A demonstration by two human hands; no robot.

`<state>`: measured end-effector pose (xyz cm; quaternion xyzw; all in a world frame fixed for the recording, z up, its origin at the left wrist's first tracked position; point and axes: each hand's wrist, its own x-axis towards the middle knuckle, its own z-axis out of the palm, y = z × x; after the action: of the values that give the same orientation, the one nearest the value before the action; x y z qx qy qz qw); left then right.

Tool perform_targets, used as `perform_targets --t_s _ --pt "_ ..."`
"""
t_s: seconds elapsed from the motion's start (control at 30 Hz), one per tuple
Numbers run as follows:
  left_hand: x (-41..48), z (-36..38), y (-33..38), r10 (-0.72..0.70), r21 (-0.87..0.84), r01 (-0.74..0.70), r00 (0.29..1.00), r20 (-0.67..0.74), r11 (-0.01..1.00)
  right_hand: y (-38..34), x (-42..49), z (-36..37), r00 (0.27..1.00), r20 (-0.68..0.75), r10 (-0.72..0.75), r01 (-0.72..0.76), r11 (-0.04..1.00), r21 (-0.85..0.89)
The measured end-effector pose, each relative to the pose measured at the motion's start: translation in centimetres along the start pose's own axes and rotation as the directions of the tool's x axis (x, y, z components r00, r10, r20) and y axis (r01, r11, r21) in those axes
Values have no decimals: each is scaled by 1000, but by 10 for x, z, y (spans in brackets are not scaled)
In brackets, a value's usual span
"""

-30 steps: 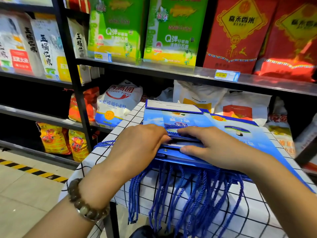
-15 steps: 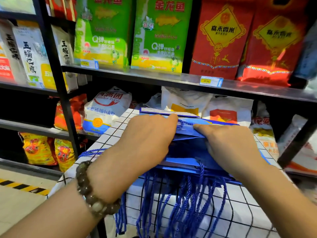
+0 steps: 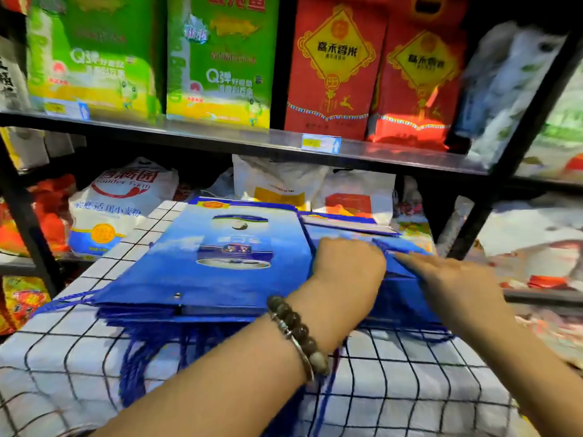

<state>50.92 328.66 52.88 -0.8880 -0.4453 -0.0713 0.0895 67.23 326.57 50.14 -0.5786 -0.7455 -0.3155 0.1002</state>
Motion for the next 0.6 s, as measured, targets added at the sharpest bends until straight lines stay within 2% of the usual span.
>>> perform_targets --t_s 0.1,0.17,0.23,0.27,0.37,0.43,0.53,0.6 --pt "2 35 12 -90 9 90 989 116 996 -1 -14 34 976 218 24 -51 992 117" --pt "2 45 20 -130 69 121 983 133 990 -6 -11 34 953 302 6 -53 988 146" --pt "4 53 32 -101 99 84 978 182 992 -4 -10 37 939 344 -27 -27 988 151" --pt "4 57 39 -84 88 66 972 220 994 0 -12 42 901 432 -43 -40 983 181" --pt "5 76 54 -103 9 106 945 312 994 10 -6 43 715 695 -71 -177 944 278" --pt "6 85 56 -106 -53 133 927 359 990 15 1 43 674 738 -42 -219 942 254" --pt "9 91 52 -122 -86 163 927 355 983 5 18 47 698 715 -35 -256 920 296" --pt "11 90 49 -149 -83 188 926 347 979 -4 27 55 702 707 -81 -377 800 466"
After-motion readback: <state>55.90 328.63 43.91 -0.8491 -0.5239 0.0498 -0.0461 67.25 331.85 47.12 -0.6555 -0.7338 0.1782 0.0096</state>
